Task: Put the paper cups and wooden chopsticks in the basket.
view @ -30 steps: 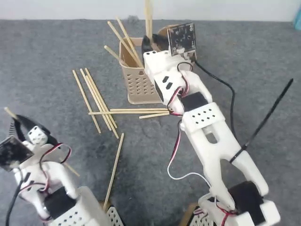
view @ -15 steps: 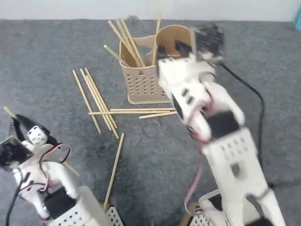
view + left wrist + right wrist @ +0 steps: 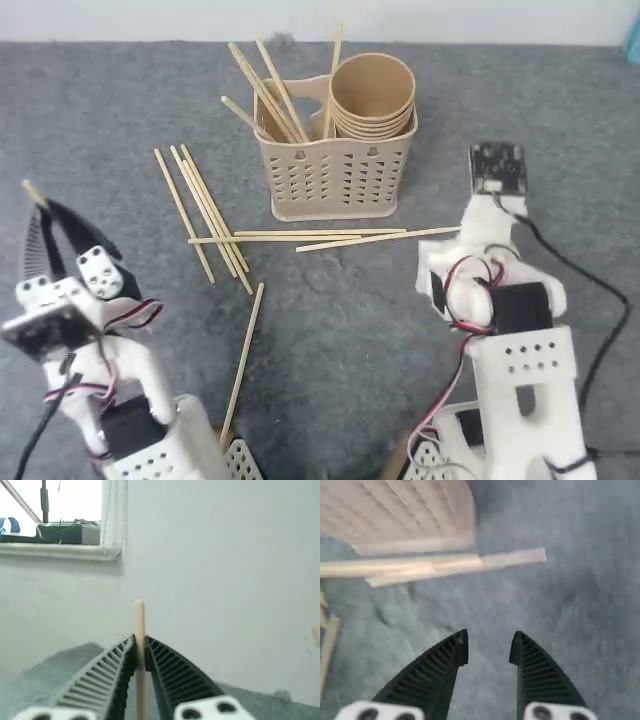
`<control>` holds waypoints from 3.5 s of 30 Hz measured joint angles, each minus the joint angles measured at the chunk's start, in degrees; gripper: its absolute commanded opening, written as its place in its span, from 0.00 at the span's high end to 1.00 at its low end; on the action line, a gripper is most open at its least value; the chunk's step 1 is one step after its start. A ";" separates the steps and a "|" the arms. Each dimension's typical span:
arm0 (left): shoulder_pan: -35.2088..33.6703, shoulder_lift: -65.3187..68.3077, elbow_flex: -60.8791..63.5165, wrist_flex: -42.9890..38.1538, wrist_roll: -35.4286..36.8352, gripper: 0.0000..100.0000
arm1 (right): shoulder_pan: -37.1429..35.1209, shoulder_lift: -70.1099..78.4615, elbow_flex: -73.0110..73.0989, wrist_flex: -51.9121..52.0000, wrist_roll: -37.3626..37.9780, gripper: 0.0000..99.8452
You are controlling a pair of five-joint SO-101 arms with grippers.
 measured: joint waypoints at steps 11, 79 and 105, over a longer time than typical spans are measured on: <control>17.85 0.00 0.00 -20.84 -0.18 0.99 | 3.87 -6.07 33.41 -24.18 0.00 0.85; 41.93 102.24 -88.26 -4.40 -2.99 0.90 | 3.87 -43.69 52.48 -33.32 9.14 0.85; 22.07 71.03 -86.33 37.89 4.57 0.90 | 3.87 -44.13 52.48 -31.21 9.41 0.85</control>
